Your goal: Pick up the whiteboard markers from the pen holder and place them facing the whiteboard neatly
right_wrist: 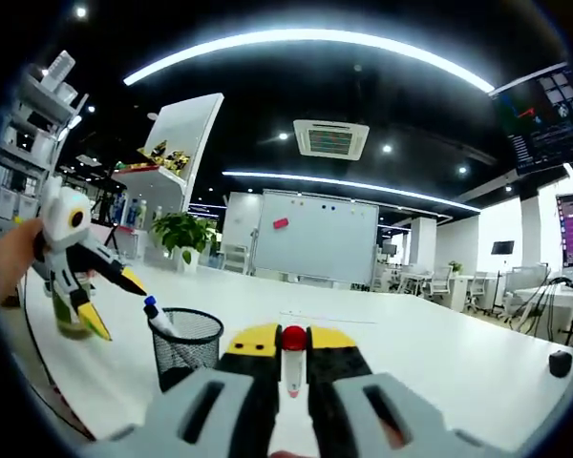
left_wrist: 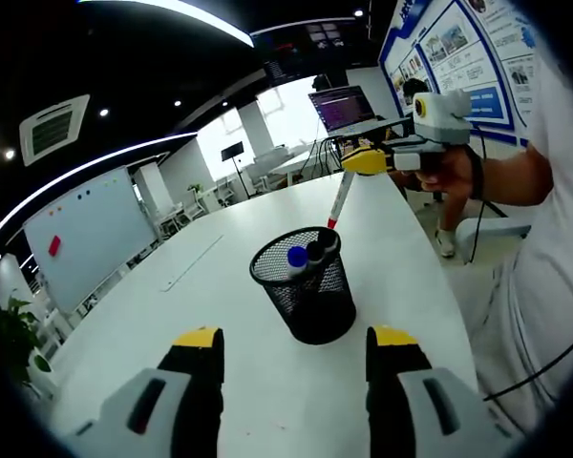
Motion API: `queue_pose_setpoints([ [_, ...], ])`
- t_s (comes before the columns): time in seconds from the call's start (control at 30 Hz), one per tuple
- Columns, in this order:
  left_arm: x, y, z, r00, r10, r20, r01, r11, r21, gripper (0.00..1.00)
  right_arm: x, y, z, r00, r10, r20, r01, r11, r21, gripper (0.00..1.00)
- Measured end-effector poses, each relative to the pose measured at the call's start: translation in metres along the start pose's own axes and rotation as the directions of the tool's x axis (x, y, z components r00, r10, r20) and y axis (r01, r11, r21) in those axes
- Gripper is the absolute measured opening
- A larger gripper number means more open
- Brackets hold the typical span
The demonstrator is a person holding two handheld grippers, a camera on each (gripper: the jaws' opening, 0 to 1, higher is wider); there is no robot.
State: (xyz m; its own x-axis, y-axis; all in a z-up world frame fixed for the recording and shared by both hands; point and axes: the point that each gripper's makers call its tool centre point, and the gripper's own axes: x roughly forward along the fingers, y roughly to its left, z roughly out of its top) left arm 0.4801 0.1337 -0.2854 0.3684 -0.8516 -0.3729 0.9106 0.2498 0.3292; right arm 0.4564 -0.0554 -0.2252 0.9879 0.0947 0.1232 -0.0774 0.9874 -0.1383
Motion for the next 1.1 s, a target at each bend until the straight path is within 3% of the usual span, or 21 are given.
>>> queue_pose_setpoints([
  [0.47,0.000,0.000,0.000,1.000,0.001,-0.001,-0.001,1.000,0.000,0.61,0.000,-0.001,-0.013,1.000,0.005,-0.023,-0.003,0.998,0.064,0.10],
  [1.1,0.001,0.004,-0.002,1.000,0.003,-0.001,-0.003,1.000,0.000,0.61,-0.004,0.000,-0.034,0.998,-0.005,-0.062,0.008,0.998,0.059,0.10],
])
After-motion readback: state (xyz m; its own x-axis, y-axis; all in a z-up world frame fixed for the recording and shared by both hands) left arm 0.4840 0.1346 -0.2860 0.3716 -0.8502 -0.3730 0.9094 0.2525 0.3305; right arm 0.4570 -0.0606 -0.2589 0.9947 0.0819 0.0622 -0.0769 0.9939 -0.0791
